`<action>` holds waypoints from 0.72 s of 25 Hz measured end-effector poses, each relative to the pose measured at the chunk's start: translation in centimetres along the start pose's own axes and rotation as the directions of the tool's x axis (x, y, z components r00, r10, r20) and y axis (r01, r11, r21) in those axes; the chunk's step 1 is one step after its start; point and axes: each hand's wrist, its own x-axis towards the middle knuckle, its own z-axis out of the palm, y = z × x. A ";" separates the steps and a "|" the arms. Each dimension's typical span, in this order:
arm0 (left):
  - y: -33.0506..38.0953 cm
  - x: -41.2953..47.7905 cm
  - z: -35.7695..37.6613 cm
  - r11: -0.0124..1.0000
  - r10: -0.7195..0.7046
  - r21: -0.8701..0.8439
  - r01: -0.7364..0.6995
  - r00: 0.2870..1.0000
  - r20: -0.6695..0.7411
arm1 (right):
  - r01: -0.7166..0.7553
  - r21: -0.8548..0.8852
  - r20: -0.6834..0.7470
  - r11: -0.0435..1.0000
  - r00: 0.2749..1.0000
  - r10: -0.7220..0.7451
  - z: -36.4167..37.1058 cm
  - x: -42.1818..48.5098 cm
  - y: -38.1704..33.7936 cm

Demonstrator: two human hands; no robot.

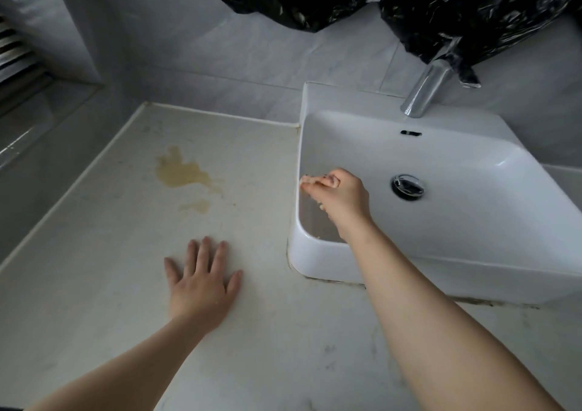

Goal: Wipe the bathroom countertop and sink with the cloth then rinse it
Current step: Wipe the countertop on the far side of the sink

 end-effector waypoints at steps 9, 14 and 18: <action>-0.2 -0.1 0.0 1.000 -0.002 -0.014 0.001 1.000 -0.022 | -0.111 -0.041 -0.093 0.993 0.990 0.107 0.1 0.8 0.1; -0.2 -0.1 0.1 1.000 -0.001 -0.010 0.001 1.000 -0.014 | -0.142 0.099 -0.008 0.985 0.990 0.144 0.6 0.7 -0.1; -0.3 -0.2 -0.1 1.000 -0.003 -0.025 0.003 1.000 -0.016 | -0.254 0.365 -0.041 0.896 0.957 0.288 0.0 0.9 0.2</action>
